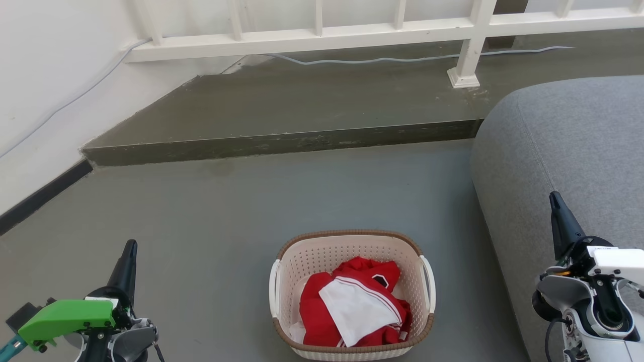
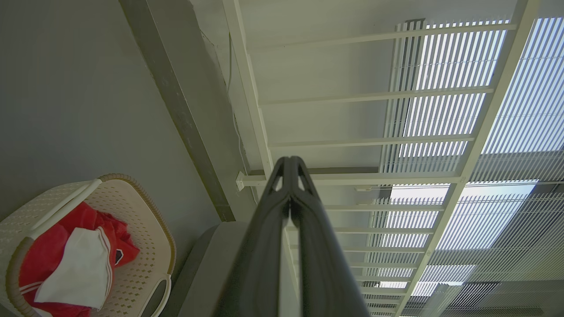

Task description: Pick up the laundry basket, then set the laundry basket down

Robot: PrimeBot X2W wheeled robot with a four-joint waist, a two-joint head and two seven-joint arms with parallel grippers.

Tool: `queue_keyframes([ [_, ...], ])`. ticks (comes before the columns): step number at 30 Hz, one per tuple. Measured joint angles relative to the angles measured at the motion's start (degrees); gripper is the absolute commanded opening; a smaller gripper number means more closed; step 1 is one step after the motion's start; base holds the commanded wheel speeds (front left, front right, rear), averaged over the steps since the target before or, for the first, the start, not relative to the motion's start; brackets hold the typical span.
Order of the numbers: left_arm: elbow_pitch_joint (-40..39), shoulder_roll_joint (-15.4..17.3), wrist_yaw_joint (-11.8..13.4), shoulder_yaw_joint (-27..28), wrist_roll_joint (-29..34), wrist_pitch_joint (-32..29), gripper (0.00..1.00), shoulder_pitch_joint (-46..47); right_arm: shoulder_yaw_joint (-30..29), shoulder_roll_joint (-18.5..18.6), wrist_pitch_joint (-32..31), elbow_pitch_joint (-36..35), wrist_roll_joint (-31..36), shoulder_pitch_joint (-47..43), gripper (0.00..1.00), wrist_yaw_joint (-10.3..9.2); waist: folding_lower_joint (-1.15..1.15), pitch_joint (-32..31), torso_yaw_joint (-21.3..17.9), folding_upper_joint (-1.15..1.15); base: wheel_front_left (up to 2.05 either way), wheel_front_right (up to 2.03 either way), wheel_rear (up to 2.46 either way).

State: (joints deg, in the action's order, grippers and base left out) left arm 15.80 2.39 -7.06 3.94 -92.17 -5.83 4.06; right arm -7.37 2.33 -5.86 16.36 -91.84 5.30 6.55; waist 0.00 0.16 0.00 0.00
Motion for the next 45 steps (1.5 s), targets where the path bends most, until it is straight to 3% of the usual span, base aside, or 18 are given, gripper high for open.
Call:
queue_keyframes([
  [45, -0.01, 0.0, 0.0, 0.07, 0.0, -0.01, 0.0, 0.0, -0.02, -0.01, 0.0, -0.16, 0.0, -0.02, 0.0, 0.0, 0.0, 0.01, 0.0, 0.0, 0.0, 0.0, 0.0],
])
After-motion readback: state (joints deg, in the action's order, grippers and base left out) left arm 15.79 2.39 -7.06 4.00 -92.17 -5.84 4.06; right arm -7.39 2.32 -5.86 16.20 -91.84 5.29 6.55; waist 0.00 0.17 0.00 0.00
